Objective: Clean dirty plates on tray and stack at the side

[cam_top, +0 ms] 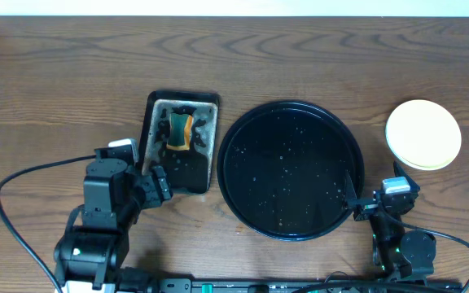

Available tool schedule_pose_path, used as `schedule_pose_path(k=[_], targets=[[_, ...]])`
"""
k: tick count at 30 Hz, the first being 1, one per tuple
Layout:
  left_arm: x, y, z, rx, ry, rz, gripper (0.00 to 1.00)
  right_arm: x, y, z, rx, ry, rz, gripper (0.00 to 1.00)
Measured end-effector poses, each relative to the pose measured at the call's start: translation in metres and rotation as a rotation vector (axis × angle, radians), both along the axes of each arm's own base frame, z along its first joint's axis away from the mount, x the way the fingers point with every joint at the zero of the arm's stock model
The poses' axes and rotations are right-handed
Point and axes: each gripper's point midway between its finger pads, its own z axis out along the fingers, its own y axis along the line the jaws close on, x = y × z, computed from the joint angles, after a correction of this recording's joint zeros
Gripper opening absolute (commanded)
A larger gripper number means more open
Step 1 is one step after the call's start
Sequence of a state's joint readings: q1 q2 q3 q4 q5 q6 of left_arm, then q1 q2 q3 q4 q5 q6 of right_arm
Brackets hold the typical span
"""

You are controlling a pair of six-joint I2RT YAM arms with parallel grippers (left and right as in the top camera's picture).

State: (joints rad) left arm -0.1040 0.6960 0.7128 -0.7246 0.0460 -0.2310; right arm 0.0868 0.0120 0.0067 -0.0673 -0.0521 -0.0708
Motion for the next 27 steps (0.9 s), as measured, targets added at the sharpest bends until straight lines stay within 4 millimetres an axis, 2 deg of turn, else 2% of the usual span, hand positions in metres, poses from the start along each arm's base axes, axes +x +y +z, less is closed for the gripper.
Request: schedule_pose_path(k=[4, 9, 20, 27], targets=[[-0.009, 0.001, 0.002, -0.001, -0.019, 0.0, 0.87, 0.0, 0.0, 0.0, 0.0, 0.0, 0.0, 0.99], [-0.011, 0.001, 0.004, -0.014, -0.145, 0.001, 0.87, 0.0, 0.0, 0.0, 0.0, 0.0, 0.0, 0.99], [0.0, 0.01, -0.018, -0.035, -0.44, 0.041, 0.87, 0.0, 0.0, 0.0, 0.0, 0.0, -0.001, 0.99], [0.008, 0.017, -0.006, -0.033, -0.64, 0.066, 0.87, 0.0, 0.0, 0.0, 0.0, 0.0, -0.001, 0.99]])
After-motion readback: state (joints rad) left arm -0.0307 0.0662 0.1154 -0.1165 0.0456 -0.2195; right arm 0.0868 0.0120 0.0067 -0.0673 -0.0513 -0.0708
